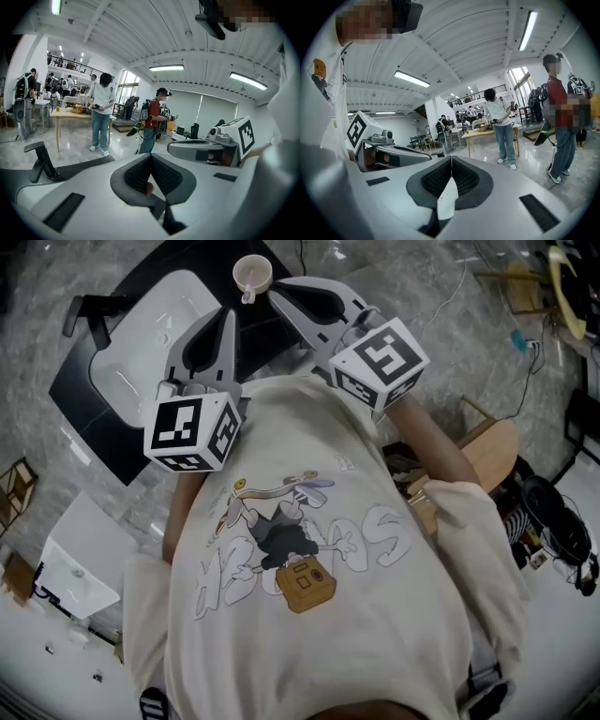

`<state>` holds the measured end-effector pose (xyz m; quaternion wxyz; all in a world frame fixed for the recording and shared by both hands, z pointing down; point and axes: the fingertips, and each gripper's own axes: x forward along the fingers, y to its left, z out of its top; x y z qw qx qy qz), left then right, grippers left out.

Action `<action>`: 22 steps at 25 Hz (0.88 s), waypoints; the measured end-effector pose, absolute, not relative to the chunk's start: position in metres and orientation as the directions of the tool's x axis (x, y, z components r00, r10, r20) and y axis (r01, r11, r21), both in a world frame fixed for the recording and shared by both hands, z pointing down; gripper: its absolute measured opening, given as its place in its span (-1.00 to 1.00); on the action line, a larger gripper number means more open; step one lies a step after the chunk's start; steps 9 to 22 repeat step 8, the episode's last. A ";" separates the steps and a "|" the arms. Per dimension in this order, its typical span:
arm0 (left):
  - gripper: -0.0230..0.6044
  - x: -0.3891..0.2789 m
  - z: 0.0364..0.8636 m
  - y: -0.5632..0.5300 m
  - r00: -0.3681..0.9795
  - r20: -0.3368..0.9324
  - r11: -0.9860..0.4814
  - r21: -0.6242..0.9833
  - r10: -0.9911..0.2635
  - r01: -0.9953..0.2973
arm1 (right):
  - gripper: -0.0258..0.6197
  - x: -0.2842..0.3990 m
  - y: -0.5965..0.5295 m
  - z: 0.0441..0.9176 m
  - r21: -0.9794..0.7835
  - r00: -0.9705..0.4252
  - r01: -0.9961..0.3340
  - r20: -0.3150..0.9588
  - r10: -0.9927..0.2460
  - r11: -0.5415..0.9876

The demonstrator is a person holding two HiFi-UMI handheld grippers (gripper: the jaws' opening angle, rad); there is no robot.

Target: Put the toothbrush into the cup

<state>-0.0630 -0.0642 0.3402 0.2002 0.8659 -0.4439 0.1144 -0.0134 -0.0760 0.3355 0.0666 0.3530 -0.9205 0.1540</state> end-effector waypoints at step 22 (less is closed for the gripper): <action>-0.88 -0.065 0.341 -0.049 0.612 0.390 -0.552 0.266 -0.688 -0.790 | -0.87 -0.021 -0.055 0.338 -0.218 -0.713 -0.701 0.236 -0.661 0.679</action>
